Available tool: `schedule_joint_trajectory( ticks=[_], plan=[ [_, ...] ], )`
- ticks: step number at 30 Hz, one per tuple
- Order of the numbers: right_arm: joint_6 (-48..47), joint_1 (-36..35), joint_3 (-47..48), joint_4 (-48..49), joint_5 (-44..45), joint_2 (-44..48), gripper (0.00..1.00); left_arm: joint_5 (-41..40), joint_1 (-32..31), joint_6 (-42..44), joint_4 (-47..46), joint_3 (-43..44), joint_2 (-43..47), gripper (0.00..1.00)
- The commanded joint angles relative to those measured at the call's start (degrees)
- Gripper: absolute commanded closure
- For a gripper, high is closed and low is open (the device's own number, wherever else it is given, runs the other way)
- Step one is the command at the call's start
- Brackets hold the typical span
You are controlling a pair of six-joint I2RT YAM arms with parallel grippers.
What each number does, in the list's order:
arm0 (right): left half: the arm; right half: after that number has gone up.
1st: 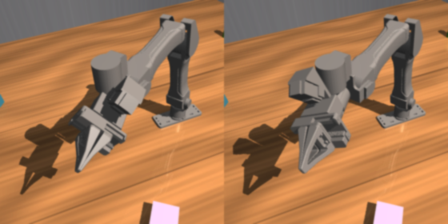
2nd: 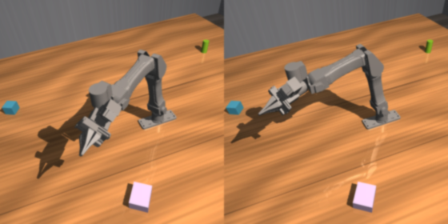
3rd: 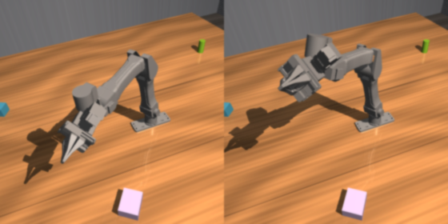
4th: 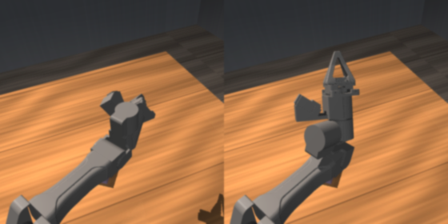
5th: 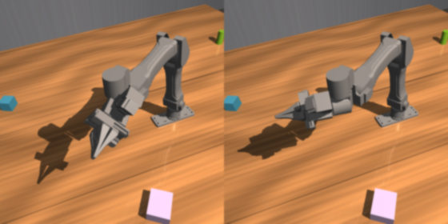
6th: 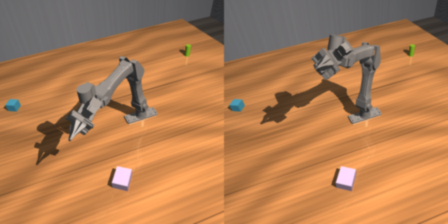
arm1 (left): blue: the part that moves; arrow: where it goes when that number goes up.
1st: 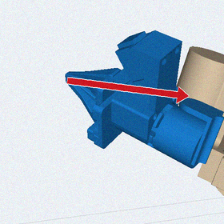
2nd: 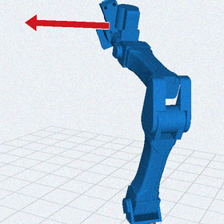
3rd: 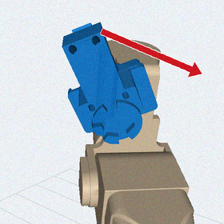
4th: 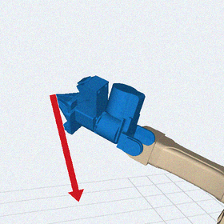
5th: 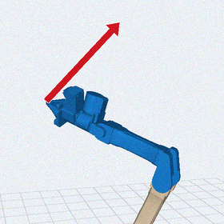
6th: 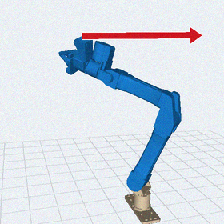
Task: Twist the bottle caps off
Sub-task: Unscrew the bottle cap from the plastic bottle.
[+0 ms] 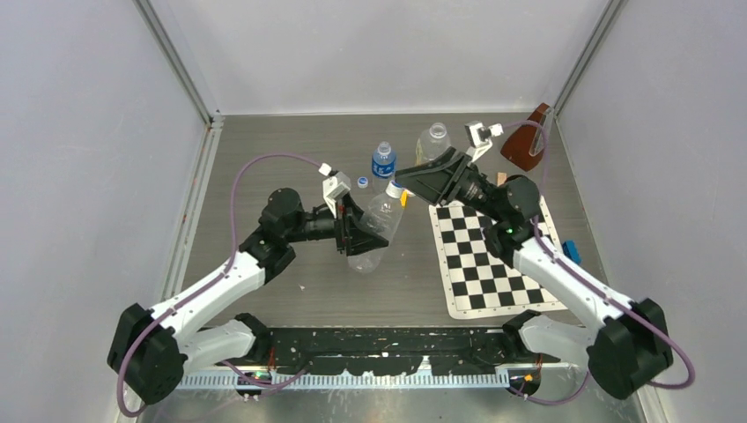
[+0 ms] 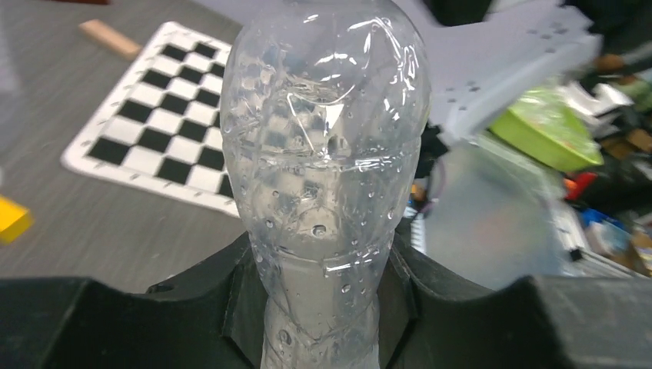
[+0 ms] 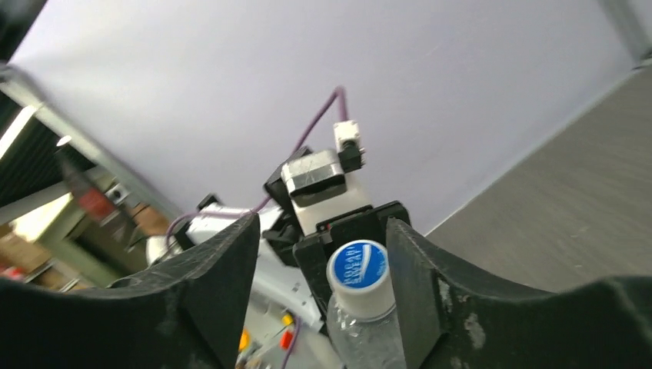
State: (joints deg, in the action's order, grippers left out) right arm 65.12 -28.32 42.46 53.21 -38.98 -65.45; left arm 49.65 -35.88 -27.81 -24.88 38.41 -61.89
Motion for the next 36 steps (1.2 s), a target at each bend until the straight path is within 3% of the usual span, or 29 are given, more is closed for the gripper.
schedule_joint_trajectory(
  ticks=[1,8,12,15,21,28,32,36],
  plan=[
    [-12.6,0.1,1.3,-19.6,12.3,7.8,0.31,-14.6,-0.2,12.9,17.8,3.7,3.9,1.00],
    [-21.5,-4.0,7.5,-40.7,20.9,7.0,0.26,-28.8,-5.1,19.5,29.4,8.9,2.9,1.00],
    [-24.5,-8.5,10.0,-46.5,27.4,5.1,0.26,-34.7,-7.4,20.5,31.3,10.1,2.4,1.00],
    [-24.7,-10.6,10.4,-46.9,30.3,3.9,0.28,-36.0,-7.8,20.6,31.4,10.3,2.1,1.00],
    [-23.8,-11.8,9.4,-44.1,32.1,2.9,0.41,-37.3,-8.4,20.6,32.1,10.7,2.2,1.00],
    [-22.3,-11.9,6.7,-42.3,37.9,5.2,0.30,-37.8,-8.6,20.6,32.5,10.7,1.7,1.00],
    [-21.7,-11.9,6.9,-41.8,35.9,4.5,0.40,-37.5,-8.7,20.5,32.5,10.9,1.2,1.00],
    [-20.3,-11.9,6.3,-40.1,34.8,3.6,0.57,-37.6,-8.8,20.4,32.3,11.0,0.9,1.00]
  ],
)
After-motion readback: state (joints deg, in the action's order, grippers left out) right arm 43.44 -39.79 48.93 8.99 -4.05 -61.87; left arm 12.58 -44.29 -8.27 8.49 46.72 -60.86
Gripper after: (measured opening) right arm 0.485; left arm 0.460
